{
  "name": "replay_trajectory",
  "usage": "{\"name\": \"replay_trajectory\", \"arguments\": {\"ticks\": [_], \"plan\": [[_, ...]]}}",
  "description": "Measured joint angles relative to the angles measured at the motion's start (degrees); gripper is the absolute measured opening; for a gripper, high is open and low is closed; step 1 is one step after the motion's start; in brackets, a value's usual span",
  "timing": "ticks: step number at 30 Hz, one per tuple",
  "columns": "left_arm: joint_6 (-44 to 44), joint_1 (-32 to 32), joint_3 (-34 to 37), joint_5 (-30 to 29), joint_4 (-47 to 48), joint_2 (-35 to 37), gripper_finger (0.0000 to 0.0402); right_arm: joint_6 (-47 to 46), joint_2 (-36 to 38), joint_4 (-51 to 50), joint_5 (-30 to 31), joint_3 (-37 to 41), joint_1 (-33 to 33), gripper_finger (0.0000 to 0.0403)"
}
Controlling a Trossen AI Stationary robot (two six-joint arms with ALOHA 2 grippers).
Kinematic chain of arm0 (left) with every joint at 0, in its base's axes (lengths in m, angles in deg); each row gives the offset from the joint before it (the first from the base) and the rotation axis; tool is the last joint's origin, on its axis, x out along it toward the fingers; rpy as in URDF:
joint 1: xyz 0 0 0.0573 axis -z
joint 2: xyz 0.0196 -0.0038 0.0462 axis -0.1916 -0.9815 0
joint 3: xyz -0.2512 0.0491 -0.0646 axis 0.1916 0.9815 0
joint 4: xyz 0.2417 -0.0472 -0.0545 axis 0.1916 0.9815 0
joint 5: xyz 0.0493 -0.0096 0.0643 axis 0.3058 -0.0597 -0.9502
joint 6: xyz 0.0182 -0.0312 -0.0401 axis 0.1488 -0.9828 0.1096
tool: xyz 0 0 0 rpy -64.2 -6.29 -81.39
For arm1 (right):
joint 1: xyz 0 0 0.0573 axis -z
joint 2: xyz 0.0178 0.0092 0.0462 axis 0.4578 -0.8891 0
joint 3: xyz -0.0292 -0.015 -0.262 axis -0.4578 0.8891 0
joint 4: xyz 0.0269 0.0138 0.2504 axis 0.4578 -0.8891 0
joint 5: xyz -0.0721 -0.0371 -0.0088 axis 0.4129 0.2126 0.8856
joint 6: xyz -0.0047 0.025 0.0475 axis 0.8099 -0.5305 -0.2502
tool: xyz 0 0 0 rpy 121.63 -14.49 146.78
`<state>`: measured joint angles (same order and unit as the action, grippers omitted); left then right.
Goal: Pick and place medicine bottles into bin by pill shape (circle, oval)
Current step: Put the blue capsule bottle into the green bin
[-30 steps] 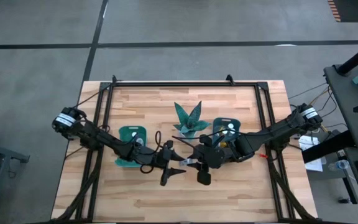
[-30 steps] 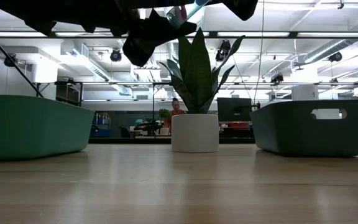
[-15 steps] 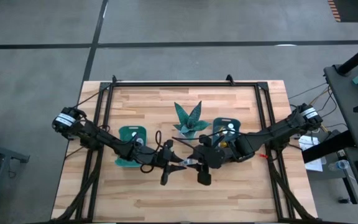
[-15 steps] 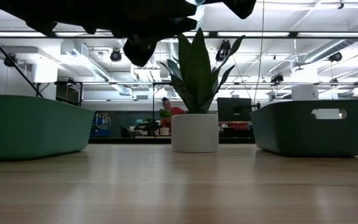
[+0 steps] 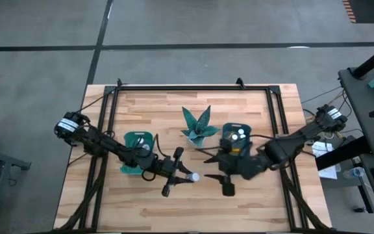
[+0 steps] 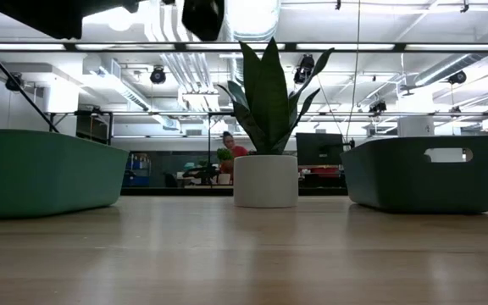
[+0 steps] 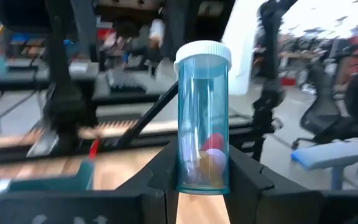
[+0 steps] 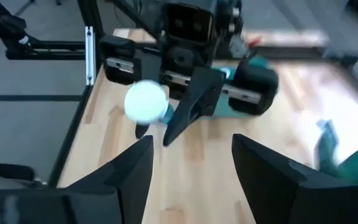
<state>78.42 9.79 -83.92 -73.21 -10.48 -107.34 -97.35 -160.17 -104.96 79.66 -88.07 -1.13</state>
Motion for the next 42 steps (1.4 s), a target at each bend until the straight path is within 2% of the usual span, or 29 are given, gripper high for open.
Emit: {"name": "replay_trajectory", "arguments": {"ticks": [4, 8, 20, 24, 31, 42], "plan": [[2.22, -0.07, 0.01, 4.19, -4.28, 0.02, 0.0074, 4.39, 1.04, 1.56, 7.61, 0.74, -4.9, 0.0203], [3.37, -0.07, 0.01, 5.72, -4.74, 0.02, 0.0074, 8.3, 0.53, 8.8, 10.98, 3.56, -7.76, 0.0197], [3.65, -0.11, 0.02, 5.72, -5.32, 0.02, 0.0074, 21.43, -3.74, 47.17, 12.39, 17.92, -6.74, 0.0189], [4.27, -0.11, 0.02, 5.68, -5.59, 0.02, 0.0074, 22.7, -5.2, 55.08, 12.28, 20.7, -5.2, 0.0189], [5.23, -0.57, 0.02, 5.01, -5.73, 0.02, 0.0074, 25.04, -9.14, 61.17, 8.86, 20.97, -4.03, 0.0189], [5.27, -0.87, 0.02, 5.24, -5.87, -0.66, 0.0073, 27.99, -13.2, 61.72, 9.11, 16.59, -3.44, 0.0175]]}}
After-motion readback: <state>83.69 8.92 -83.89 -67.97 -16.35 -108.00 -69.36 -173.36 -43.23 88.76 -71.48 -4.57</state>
